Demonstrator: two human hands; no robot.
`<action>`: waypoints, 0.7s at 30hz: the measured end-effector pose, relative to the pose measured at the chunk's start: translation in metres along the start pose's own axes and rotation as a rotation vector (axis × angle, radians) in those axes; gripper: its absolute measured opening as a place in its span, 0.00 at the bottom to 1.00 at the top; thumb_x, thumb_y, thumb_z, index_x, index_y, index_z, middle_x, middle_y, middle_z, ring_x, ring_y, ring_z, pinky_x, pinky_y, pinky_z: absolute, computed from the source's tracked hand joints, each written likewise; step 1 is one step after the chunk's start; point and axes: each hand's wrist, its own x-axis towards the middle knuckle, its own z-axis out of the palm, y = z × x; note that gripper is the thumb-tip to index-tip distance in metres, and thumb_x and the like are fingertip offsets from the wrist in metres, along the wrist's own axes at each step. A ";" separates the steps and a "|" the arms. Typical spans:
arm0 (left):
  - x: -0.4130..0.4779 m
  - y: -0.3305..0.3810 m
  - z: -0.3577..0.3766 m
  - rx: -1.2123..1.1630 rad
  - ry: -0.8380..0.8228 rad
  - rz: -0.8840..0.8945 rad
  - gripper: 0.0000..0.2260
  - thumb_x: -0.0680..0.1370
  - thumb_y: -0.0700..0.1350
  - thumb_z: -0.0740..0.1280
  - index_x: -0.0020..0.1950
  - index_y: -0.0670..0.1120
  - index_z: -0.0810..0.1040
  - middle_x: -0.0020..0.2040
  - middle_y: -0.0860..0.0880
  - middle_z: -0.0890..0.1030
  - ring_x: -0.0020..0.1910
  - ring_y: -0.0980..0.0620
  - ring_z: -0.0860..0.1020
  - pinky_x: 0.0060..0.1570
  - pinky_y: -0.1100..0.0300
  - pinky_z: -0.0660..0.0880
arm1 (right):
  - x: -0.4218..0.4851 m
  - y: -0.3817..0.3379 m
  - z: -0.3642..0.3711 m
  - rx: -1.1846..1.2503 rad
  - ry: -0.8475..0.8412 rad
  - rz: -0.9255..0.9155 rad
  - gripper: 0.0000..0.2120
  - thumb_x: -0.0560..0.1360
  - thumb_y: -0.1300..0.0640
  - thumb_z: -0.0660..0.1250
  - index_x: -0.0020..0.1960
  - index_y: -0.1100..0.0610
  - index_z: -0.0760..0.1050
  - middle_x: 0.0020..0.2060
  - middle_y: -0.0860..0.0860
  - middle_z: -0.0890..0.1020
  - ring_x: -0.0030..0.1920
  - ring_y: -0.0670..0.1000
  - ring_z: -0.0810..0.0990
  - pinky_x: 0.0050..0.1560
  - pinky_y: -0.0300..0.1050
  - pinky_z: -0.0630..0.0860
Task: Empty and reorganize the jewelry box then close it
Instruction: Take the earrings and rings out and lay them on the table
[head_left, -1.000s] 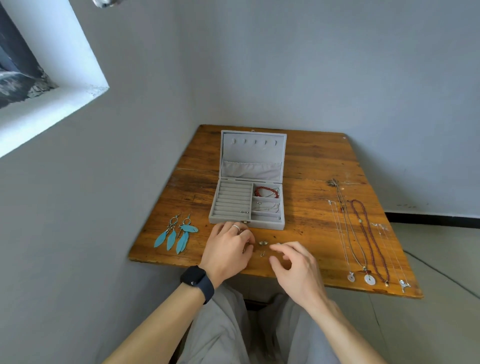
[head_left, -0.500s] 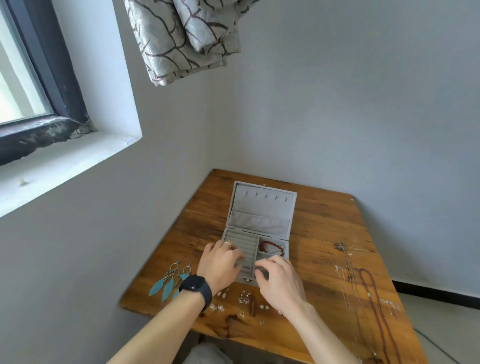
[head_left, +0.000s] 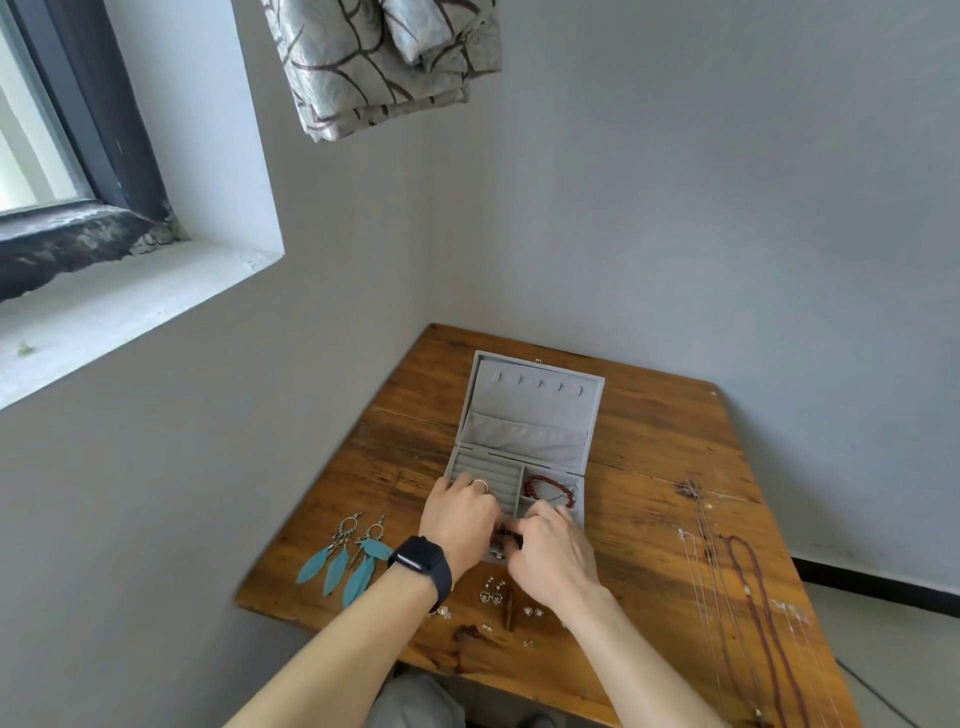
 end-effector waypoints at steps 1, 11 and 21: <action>0.000 0.001 0.001 0.005 0.001 -0.009 0.10 0.80 0.43 0.63 0.55 0.51 0.83 0.60 0.50 0.79 0.65 0.47 0.71 0.63 0.51 0.67 | 0.000 -0.001 0.000 -0.016 -0.002 0.001 0.15 0.79 0.48 0.61 0.62 0.48 0.81 0.57 0.48 0.77 0.62 0.52 0.71 0.59 0.48 0.74; -0.013 -0.011 0.009 -0.468 0.039 -0.188 0.05 0.81 0.49 0.63 0.54 0.53 0.78 0.54 0.54 0.79 0.57 0.52 0.75 0.58 0.53 0.71 | 0.006 -0.012 -0.009 -0.122 -0.021 0.001 0.13 0.78 0.52 0.62 0.56 0.51 0.84 0.54 0.50 0.78 0.58 0.54 0.71 0.56 0.50 0.75; -0.071 -0.035 0.005 -0.973 0.201 -0.421 0.04 0.78 0.47 0.69 0.46 0.56 0.77 0.44 0.59 0.81 0.46 0.66 0.77 0.43 0.77 0.69 | 0.021 -0.024 -0.014 -0.200 -0.071 0.044 0.12 0.75 0.57 0.68 0.57 0.56 0.82 0.57 0.51 0.78 0.62 0.55 0.71 0.58 0.51 0.75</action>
